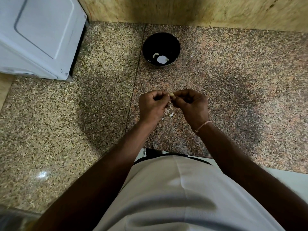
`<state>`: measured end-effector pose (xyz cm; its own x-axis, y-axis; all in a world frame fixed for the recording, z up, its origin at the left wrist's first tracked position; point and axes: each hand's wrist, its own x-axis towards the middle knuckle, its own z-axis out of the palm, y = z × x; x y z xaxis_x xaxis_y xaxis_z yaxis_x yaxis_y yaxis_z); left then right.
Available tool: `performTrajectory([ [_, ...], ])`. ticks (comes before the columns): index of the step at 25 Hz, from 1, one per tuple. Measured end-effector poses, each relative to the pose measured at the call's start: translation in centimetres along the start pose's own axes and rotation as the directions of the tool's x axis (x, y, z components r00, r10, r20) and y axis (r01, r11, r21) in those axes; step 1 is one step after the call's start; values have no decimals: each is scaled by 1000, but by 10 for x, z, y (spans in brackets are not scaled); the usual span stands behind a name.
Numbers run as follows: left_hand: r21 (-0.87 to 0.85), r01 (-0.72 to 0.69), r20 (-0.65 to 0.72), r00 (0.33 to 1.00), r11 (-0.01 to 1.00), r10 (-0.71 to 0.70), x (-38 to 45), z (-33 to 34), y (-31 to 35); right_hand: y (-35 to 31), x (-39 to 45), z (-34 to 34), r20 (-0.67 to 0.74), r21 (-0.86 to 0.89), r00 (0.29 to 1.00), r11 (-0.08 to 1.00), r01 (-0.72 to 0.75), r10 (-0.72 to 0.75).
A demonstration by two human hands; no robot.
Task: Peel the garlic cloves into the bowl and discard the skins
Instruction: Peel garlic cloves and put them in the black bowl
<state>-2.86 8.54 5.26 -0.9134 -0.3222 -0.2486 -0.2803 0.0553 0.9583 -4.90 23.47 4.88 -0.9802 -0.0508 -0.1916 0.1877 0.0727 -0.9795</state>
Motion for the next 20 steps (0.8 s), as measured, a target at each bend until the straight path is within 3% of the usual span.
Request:
performTrajectory([
  [5,3,11,16,1000,1000,-11,4,0,-2,0,1,1,73,248,984,953,-175,161],
  [12,-241,217,47,976,946,-211,6,-3,-6,-4,2,-2,198,464,936,814,-350,290],
  [16,-139,168,24,986,976,-166,6,-5,-9,-1,6,-3,187,400,939,851,-341,288],
  [20,55,75,31,997,996,-77,8,-8,-14,6,10,-1,83,152,970,959,-241,230],
])
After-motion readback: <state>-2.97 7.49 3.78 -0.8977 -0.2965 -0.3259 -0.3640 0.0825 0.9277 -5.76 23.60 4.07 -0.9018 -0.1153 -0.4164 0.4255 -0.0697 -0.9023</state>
